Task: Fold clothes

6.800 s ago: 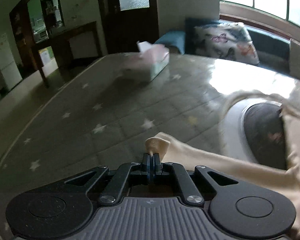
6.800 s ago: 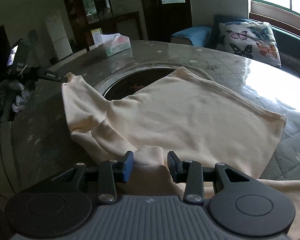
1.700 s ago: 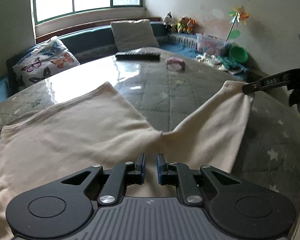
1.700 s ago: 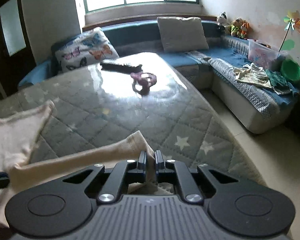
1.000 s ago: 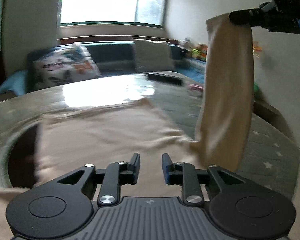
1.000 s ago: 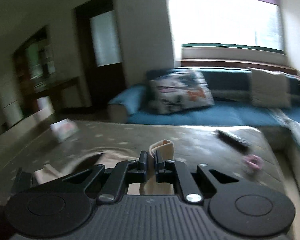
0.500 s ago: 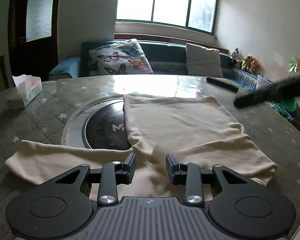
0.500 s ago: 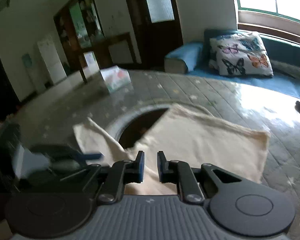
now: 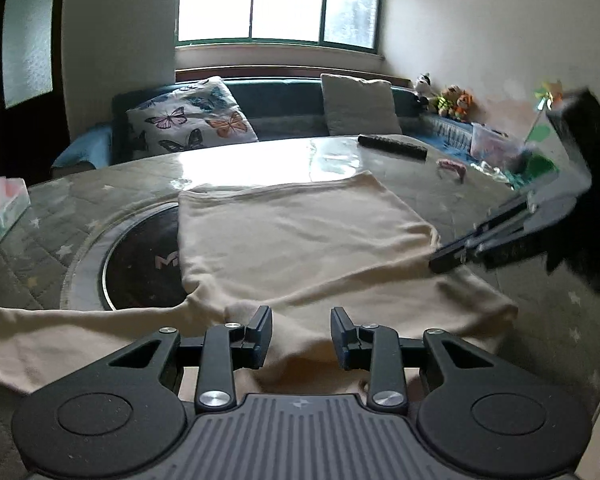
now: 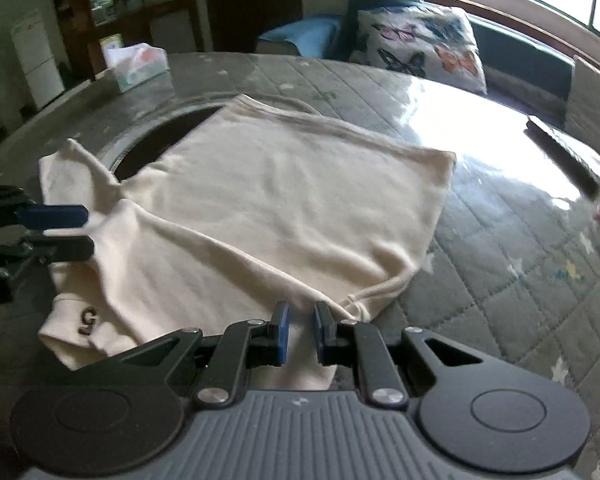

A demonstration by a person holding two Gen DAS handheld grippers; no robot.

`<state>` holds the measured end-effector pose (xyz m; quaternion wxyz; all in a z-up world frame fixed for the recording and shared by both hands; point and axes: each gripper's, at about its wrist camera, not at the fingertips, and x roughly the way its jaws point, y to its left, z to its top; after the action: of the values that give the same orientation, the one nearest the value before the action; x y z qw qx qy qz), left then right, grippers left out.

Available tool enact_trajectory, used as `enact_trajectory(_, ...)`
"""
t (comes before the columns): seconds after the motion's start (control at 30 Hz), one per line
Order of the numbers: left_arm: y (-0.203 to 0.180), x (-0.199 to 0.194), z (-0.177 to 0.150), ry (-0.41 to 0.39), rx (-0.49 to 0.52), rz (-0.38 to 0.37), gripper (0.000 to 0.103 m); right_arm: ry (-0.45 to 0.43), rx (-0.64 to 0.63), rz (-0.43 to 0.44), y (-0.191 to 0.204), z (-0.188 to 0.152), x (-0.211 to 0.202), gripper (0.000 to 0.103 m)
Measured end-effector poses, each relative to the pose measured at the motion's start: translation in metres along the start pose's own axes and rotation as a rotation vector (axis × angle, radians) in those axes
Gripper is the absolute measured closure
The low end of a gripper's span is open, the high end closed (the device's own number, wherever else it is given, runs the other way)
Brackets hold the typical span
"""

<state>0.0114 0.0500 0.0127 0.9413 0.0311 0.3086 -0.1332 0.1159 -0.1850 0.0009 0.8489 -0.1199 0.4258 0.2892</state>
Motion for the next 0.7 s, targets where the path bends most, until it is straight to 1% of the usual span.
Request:
enact_trajectory(0.1, 0.001, -0.005, -0.009, 0.018, 0.043, 0.001, 0.067, -0.022, -0.051, 0.04, 0.011, 0.008, -0.006, 0.09)
enact_trajectory(0.13, -0.001, -0.004, -0.012, 0.027, 0.06, 0.012, 0.067, -0.03, -0.068, 0.052, 0.015, 0.011, -0.006, 0.09)
enact_trajectory(0.23, -0.006, 0.002, -0.019, 0.048, 0.117, 0.065, 0.067, -0.041, -0.096, 0.085, 0.026, 0.019, -0.003, 0.089)
enact_trajectory(0.37, -0.012, 0.015, -0.017, 0.03, 0.151, 0.142, 0.067, -0.045, -0.125, 0.115, 0.04, 0.027, 0.004, 0.089)
enact_trajectory(0.43, -0.014, 0.016, -0.015, 0.007, 0.171, 0.182, 0.073, -0.048, -0.138, 0.13, 0.046, 0.032, 0.007, 0.089)
enact_trajectory(0.47, -0.012, 0.014, -0.015, -0.002, 0.166, 0.188, 0.079, -0.052, -0.147, 0.138, 0.05, 0.034, 0.009, 0.089)
enact_trajectory(0.53, -0.005, 0.009, -0.014, -0.004, 0.142, 0.208, 0.084, -0.053, -0.155, 0.155, 0.055, 0.037, 0.011, 0.089)
enact_trajectory(0.57, -0.001, 0.007, -0.014, -0.004, 0.13, 0.218, 0.09, -0.055, -0.162, 0.167, 0.058, 0.039, 0.013, 0.089)
enact_trajectory(0.63, 0.009, 0.002, -0.016, 0.01, 0.105, 0.233, 0.09, -0.059, -0.178, 0.191, 0.066, 0.041, 0.018, 0.088)
enact_trajectory(0.7, 0.022, -0.003, -0.018, 0.03, 0.061, 0.23, 0.09, -0.055, -0.196, 0.227, 0.076, 0.042, 0.026, 0.088)
